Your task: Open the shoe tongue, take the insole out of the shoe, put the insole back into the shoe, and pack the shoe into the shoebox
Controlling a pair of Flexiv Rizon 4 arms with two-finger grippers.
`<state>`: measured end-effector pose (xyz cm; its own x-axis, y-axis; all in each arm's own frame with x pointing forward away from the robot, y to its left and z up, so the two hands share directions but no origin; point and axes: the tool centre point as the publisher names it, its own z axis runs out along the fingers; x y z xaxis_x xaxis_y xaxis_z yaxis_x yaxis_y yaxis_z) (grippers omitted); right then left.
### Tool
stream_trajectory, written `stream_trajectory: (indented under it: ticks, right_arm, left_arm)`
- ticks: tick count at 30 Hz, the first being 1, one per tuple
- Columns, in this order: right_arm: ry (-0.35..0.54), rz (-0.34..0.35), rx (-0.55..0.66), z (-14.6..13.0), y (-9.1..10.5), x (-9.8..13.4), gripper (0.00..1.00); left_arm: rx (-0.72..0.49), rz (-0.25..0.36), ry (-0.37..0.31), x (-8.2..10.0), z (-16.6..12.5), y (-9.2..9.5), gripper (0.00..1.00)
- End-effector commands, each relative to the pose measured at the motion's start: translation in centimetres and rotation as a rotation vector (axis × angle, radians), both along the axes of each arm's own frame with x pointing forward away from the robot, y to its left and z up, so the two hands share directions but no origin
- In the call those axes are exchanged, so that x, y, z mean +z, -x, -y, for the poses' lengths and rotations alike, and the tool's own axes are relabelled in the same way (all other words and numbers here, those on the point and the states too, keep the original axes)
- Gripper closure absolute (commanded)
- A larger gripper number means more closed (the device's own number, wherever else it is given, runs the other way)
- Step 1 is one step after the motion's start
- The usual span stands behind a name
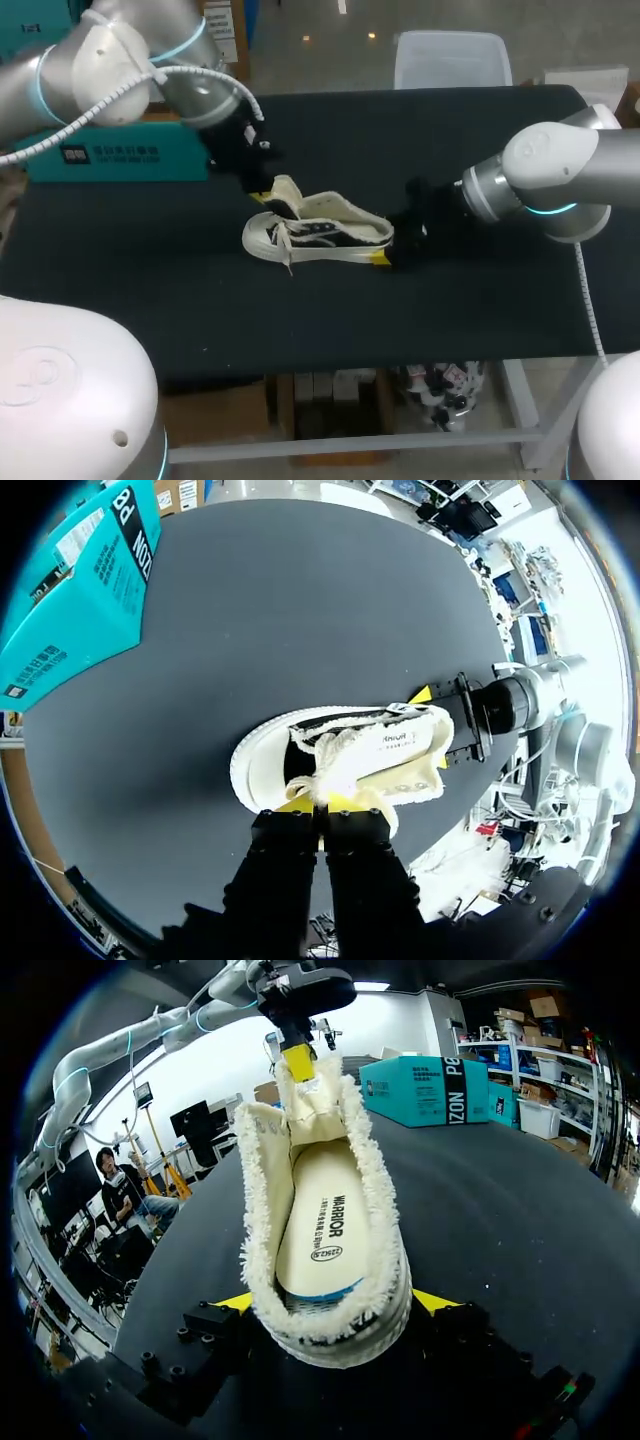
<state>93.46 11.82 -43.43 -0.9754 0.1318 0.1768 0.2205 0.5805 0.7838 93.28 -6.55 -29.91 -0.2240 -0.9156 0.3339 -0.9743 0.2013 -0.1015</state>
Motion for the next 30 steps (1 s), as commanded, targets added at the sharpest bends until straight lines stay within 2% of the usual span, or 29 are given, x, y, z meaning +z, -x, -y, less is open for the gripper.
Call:
stream_trajectory:
  ticks: [1, 2, 4, 5, 8, 11, 15, 17, 19, 20, 24, 25, 26, 27, 28, 30]
  right_arm:
    - [-0.001, -0.003, 0.002, 0.4, 0.2, -1.5, 1.0]
    - [-0.001, -0.003, 0.002, 0.4, 0.2, -1.5, 1.0]
    - [-0.001, -0.003, 0.002, 0.4, 0.2, -1.5, 1.0]
    - [-0.001, -0.003, 0.002, 0.4, 0.2, -1.5, 1.0]
    - [-0.001, -0.003, 0.002, 0.4, 0.2, -1.5, 1.0]
    - [-0.001, -0.003, 0.002, 0.4, 0.2, -1.5, 1.0]
    - [-0.001, -0.003, 0.002, 0.4, 0.2, -1.5, 1.0]
    - [-0.001, -0.003, 0.002, 0.4, 0.2, -1.5, 1.0]
    - [-0.001, -0.003, 0.002, 0.4, 0.2, -1.5, 1.0]
    - [-0.001, -0.003, 0.002, 0.4, 0.2, -1.5, 1.0]
    - [-0.001, -0.003, 0.002, 0.4, 0.2, -1.5, 1.0]
    - [-0.001, -0.003, 0.002, 0.4, 0.2, -1.5, 1.0]
    - [-0.001, -0.003, 0.002, 0.4, 0.2, -1.5, 1.0]
    - [-0.001, -0.003, 0.002, 0.4, 0.2, -1.5, 1.0]
    - [-0.001, -0.003, 0.002, 0.4, 0.2, -1.5, 1.0]
    - [-0.001, -0.003, 0.002, 0.4, 0.2, -1.5, 1.0]
  left_arm:
    - [-0.072, -0.04, 0.161, 0.1, -1.0, -0.5, 1.0]
    - [-0.117, -0.058, 0.165, 0.2, -0.7, -0.4, 0.81]
    - [-0.159, -0.047, 0.143, 0.7, 0.0, -0.4, 0.32]
    - [-0.185, -0.052, 0.15, 1.1, 0.2, -0.4, 0.19]
    - [-0.237, -0.034, 0.143, 2.5, 0.9, -0.5, 0.08]
    - [-0.289, -0.01, 0.128, 3.7, 1.5, -0.5, 0.07]
    - [-0.45, 0.017, 0.097, 5.5, 3.0, -0.5, 0.14]
    - [-0.523, 0.026, 0.082, 6.3, 3.8, -0.3, 0.24]
    - [-0.622, 0.023, 0.071, 6.6, 4.6, -0.1, 0.85]
    - [-0.672, 0.028, 0.055, 6.7, 5.0, -0.1, 1.0]
    - [-0.882, 0.047, 0.017, 6.6, 6.4, 0.2, 1.0]
    - [-0.968, 0.048, -0.009, 6.5, 6.5, 0.4, 1.0]
    - [-1.084, 0.034, -0.054, 6.3, 6.5, 0.6, 1.0]
    - [-1.207, 0.01, -0.156, 6.1, 6.3, 0.9, 1.0]
    - [-1.28, 0.014, -0.247, 5.9, 6.0, 1.1, 1.0]
    - [-1.28, 0.014, -0.247, 5.9, 6.0, 1.1, 1.0]
